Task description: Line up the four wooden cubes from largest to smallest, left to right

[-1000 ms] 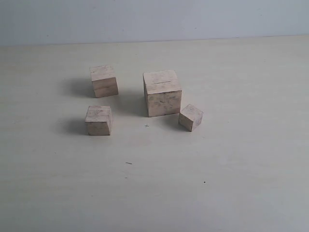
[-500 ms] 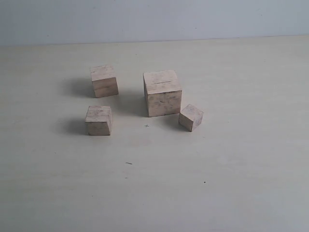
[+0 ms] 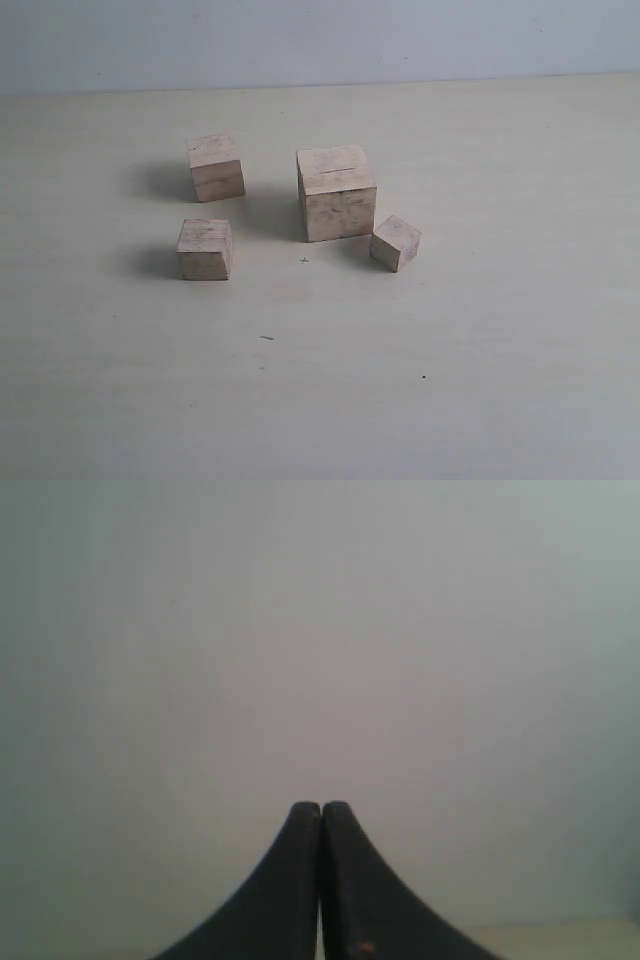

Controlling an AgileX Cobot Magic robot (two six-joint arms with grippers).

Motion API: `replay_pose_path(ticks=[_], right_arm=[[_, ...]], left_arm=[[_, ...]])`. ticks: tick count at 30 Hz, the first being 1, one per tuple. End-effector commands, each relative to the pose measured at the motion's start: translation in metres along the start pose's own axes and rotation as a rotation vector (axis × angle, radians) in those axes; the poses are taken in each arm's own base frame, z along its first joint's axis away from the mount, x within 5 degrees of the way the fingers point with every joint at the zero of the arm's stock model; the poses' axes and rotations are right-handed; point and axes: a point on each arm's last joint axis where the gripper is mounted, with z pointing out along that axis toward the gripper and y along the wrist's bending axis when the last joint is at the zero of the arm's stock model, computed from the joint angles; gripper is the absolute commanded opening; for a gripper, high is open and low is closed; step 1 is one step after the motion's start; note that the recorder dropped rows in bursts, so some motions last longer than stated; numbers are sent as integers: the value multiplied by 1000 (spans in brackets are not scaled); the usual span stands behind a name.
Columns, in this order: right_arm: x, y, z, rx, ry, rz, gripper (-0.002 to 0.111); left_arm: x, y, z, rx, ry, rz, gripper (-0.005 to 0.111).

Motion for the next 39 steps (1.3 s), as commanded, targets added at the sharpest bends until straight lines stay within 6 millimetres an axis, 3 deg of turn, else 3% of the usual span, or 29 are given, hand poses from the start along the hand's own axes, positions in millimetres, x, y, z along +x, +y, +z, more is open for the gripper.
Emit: replay_pose_path(ticks=[1,5,8,15,24,31,34,39], right_arm=[[-3,24,42,-173,267,-112,0],[16,56,74,-368,545,-117,0],[44,78,93,-467,755,-95,0],[95,100,108,-562,1128,-97,0],[98,107,134,-519,959,-9,0],[97,117,133,-576,987,157,0],[116,137,129,-670,1103,99,0],[161,167,137,-430,1134,-94,1]], left_arm=[[0,0,0,-2,-14,-10,0],[0,0,0,-2,-14,-10,0],[0,0,0,-2,-14,-10,0],[0,0,0,-2,-14,-10,0],[0,0,0,-2,-14,-10,0],[0,0,0,-2,-14,-10,0],[0,0,0,-2,-14,-10,0],[0,0,0,-2,-14,-10,0]])
